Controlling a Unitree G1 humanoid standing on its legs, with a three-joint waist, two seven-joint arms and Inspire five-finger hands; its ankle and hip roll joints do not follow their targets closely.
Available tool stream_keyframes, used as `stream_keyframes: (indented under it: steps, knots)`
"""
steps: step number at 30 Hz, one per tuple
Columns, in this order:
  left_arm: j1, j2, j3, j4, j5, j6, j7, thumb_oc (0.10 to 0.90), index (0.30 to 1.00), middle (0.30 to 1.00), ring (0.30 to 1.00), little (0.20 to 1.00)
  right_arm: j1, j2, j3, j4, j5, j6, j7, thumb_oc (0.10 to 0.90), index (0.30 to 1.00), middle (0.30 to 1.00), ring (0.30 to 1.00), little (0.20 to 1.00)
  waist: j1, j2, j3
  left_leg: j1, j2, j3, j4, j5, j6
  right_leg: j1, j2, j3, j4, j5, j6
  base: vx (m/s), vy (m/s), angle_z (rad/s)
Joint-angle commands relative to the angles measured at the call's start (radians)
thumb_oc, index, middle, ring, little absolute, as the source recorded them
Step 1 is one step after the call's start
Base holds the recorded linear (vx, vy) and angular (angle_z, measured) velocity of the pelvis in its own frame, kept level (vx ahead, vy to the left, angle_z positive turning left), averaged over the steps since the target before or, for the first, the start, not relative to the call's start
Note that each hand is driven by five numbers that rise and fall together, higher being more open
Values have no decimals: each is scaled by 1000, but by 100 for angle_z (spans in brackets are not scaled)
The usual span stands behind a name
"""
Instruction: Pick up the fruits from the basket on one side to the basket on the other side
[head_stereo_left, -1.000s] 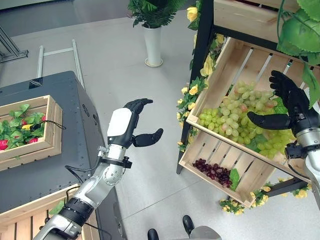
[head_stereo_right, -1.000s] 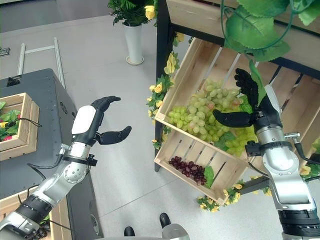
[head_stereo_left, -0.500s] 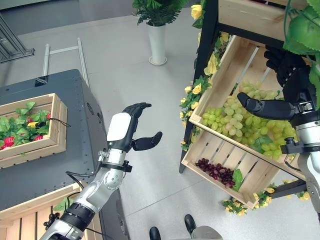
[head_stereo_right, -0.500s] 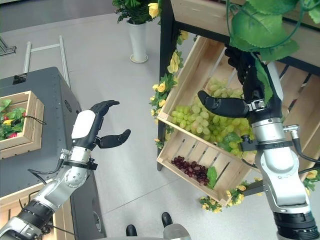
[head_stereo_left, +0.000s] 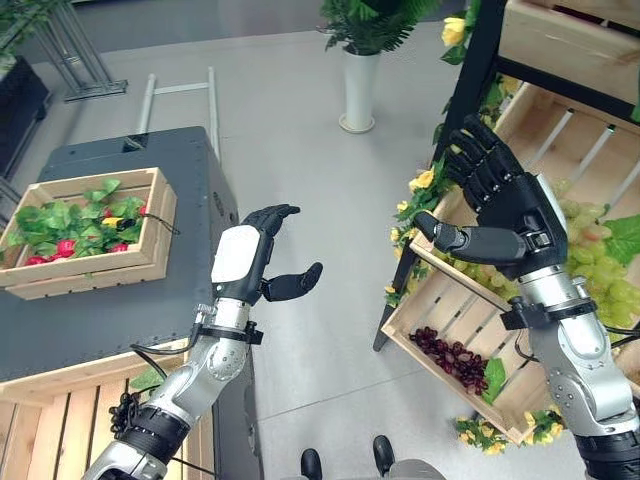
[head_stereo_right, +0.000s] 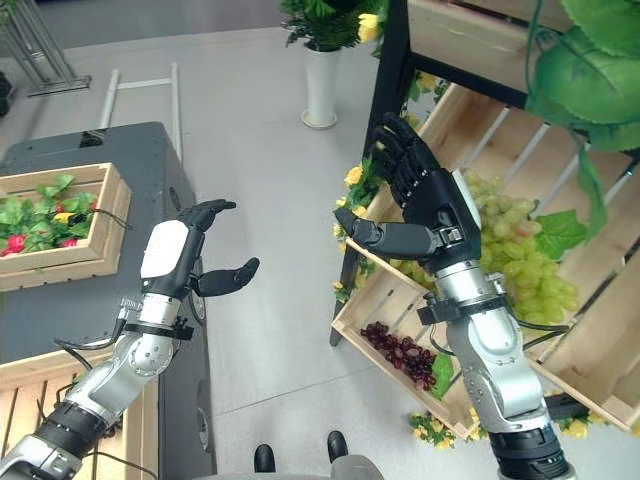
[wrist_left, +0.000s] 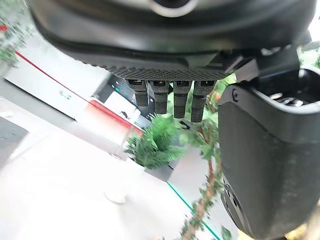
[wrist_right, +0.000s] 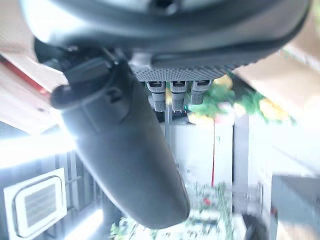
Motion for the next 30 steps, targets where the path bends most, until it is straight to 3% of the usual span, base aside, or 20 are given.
stream_keyframes:
  steps: [1, 7, 14, 17, 25, 30]
  knots:
    - [-61, 17, 86, -30, 24, -66, 105, 800, 900, 900, 900, 900, -107, 37, -9, -23, 90, -63, 52, 800, 900, 900, 900, 900, 27, -11, -84, -12, -37, -81, 2, -76, 9, -5, 17, -61, 43, -12, -4, -8, -26, 19]
    - [-7, 27, 139, -27, 35, -78, 134, 800, 900, 900, 900, 900, -103, 74, 49, -5, 183, -67, 132, 800, 900, 900, 900, 900, 59, -12, -93, -17, -42, -99, 2, -68, 12, -1, 19, -74, 43, -20, -12, 5, -27, 12]
    - [48, 39, 203, -25, 30, -63, 156, 800, 900, 900, 900, 900, -67, 112, 110, 100, 196, -53, 200, 800, 900, 900, 900, 900, 99, -15, -97, -33, -49, -133, 2, -53, 12, 0, 20, -100, 35, -21, -20, 0, -35, 13]
    - [62, 42, 216, -17, 32, -61, 166, 800, 900, 900, 900, 900, -62, 117, 129, 139, 175, -52, 223, 800, 900, 900, 900, 900, 109, -16, -97, -39, -51, -143, 2, -48, 10, 0, 19, -109, 33, -20, -21, 4, -27, 11]
    - [125, 57, 263, 9, 59, 22, 218, 800, 900, 900, 900, 900, -41, 111, 232, 261, 88, 14, 293, 800, 900, 900, 900, 900, 158, -22, -90, -70, -59, -192, 2, -18, -1, 0, 17, -159, 12, -12, -28, 29, -14, 18]
    - [154, 114, 295, 53, 92, 96, 242, 800, 900, 900, 900, 900, -24, 68, 327, 391, -94, 24, 297, 800, 900, 900, 900, 900, 196, -31, -64, -91, -59, -196, 7, -4, -9, -13, 12, -210, 26, -27, -30, 36, 30, 30]
